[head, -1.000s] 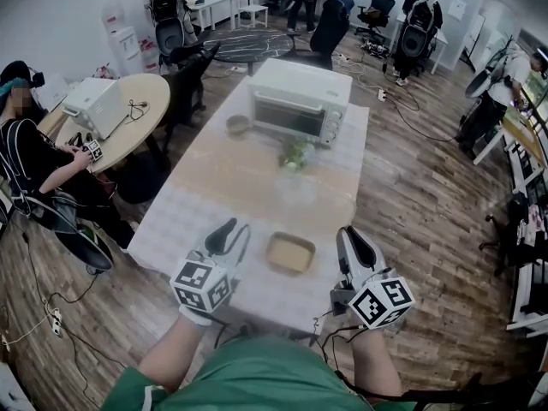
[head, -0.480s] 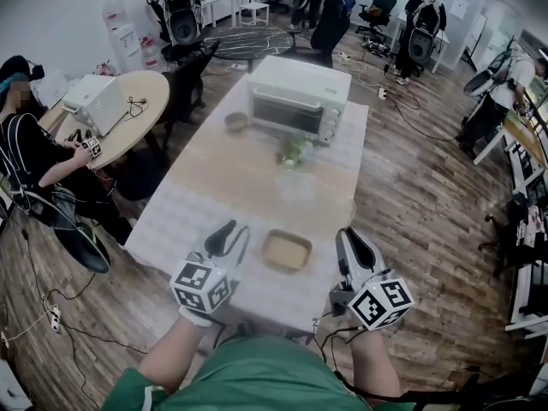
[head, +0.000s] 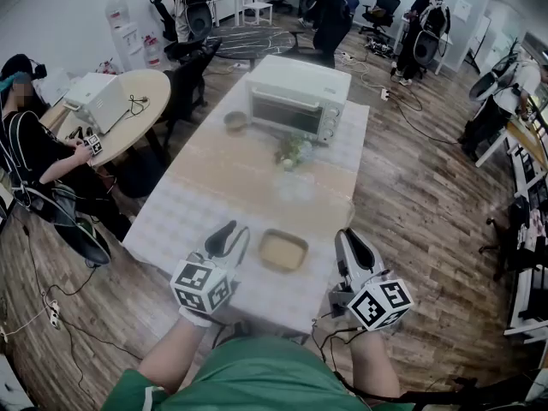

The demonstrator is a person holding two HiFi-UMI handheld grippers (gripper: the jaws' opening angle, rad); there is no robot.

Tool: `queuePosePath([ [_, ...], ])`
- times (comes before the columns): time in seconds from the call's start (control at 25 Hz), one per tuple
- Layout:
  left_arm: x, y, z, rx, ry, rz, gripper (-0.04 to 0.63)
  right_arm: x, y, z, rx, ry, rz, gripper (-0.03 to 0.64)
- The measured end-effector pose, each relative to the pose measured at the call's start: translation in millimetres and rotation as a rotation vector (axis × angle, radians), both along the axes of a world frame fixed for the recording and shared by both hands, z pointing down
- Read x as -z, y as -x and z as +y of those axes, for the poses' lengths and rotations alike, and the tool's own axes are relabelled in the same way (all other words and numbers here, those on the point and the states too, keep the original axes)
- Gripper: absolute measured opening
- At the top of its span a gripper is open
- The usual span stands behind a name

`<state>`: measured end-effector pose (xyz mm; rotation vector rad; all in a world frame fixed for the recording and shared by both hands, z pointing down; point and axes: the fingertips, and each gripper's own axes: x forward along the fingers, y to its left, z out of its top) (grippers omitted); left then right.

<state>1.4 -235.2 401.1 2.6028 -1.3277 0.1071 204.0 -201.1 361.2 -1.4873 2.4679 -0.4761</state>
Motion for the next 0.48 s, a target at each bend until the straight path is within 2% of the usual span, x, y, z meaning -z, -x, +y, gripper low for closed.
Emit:
queuePosePath([
  [0.48,-8.9,-16.6,6.9,0.036,0.006,-0.003,0.124,-7.2,-17.4,-0.1,0.039,-0.002,0.000,0.043],
])
